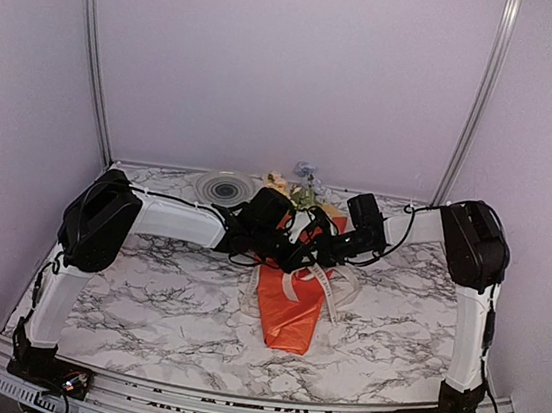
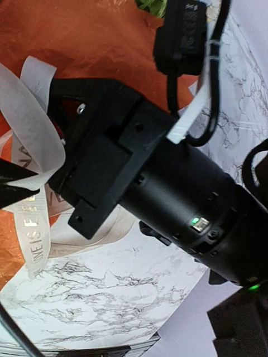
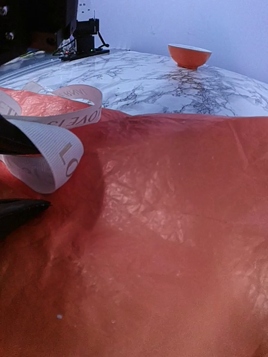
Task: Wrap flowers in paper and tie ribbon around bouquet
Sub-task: Cross the ribbon over the folded bouquet.
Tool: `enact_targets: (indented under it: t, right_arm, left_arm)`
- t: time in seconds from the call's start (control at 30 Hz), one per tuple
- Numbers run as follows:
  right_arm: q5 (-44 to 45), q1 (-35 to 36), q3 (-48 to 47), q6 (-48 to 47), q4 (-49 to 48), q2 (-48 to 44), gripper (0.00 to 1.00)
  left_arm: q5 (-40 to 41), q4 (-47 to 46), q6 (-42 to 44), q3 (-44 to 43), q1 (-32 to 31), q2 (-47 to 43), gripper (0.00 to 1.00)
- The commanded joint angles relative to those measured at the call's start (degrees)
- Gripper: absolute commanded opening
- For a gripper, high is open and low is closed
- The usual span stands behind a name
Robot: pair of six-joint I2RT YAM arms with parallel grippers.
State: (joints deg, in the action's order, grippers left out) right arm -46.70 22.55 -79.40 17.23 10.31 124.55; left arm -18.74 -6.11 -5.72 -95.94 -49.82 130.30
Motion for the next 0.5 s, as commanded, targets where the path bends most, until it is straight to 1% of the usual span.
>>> enact_targets:
  t: [0.0,0.1,0.2,0.27,0.3,0.37,0.47]
  right_arm:
    - [3.2,-0.5,0.2,3.0,-1.9,-3.4,0.27]
    - [4.0,-0.8,-0.1,3.7,-1.9,-3.2,0.27]
    - [4.2,-0.9,-0.4,3.8,-1.7,-2.9,0.27]
    - [4.2,-0.9,-0.3,3.8,-1.7,-2.9,0.27]
    - [4.2,-0.9,-0.2,3.7,-1.7,-2.8,0.27]
    - [4.1,-0.8,0.0,3.7,-1.7,-3.0,0.27]
    - [4.0,-0.8,0.2,3.4,-1.6,-3.2,0.27]
  left_arm:
    - [-1.1,0.7,-2.0,1.6,0.7,0.6,0.0]
    - [-2.4,-0.2,-0.5,4.2,0.0,-1.9,0.0]
    - [-4.6,-0.3,5.7,6.9,-2.2,-5.3,0.0]
    - [-6.7,1.3,10.8,7.8,-4.2,-6.5,0.01]
    - [-7.2,2.3,12.8,7.7,-4.7,-6.7,0.03]
    - [-6.7,5.3,15.0,6.5,-5.1,-6.2,0.14]
    - [-5.6,9.8,19.0,4.8,-5.0,-6.3,0.36]
